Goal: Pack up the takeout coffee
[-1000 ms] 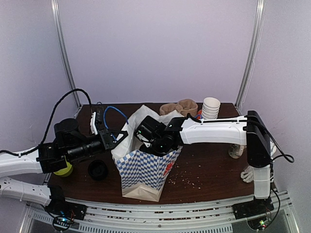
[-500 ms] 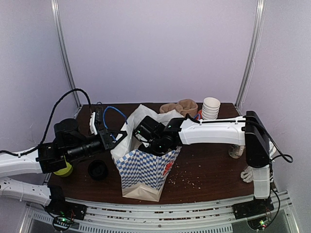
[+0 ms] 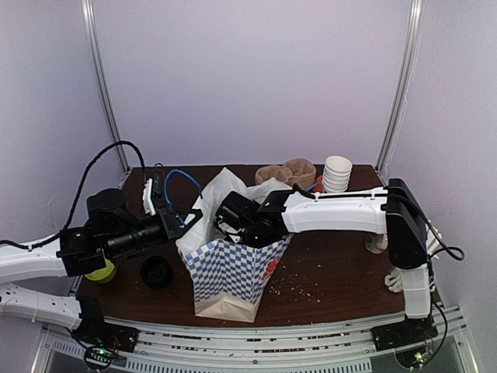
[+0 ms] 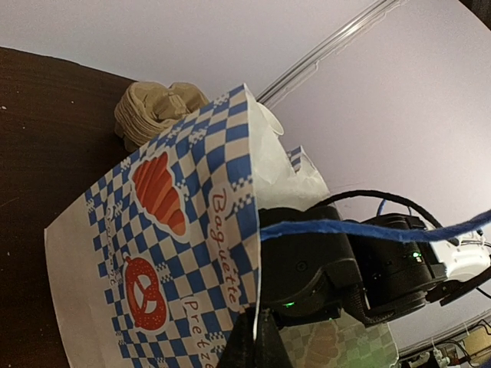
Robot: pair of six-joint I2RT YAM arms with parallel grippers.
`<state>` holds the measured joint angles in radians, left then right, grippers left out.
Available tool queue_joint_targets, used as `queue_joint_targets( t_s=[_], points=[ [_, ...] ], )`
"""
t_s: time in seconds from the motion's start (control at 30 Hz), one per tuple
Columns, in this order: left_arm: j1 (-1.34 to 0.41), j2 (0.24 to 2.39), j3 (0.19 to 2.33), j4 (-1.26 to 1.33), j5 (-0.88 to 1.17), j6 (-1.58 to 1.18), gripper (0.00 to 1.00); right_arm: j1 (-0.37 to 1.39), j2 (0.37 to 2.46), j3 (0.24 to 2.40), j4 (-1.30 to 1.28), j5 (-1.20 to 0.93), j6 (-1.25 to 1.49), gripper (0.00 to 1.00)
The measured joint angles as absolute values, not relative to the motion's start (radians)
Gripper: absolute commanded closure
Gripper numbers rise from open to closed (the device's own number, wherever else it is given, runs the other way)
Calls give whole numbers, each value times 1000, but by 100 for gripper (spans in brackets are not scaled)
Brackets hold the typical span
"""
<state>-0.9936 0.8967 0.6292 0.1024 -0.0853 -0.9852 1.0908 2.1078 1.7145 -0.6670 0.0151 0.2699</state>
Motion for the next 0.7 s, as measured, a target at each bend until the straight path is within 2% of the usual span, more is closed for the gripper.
queue_joint_targets(
  t_s=[0.27,0.7],
  points=[
    [-994,905,641,86,-85,-977,100,1095,2119,1766,-772,-20,299,0],
    [-994,920,651,72,-84,-966,100,1102,2103,1799,-807,-32,322,0]
  ],
)
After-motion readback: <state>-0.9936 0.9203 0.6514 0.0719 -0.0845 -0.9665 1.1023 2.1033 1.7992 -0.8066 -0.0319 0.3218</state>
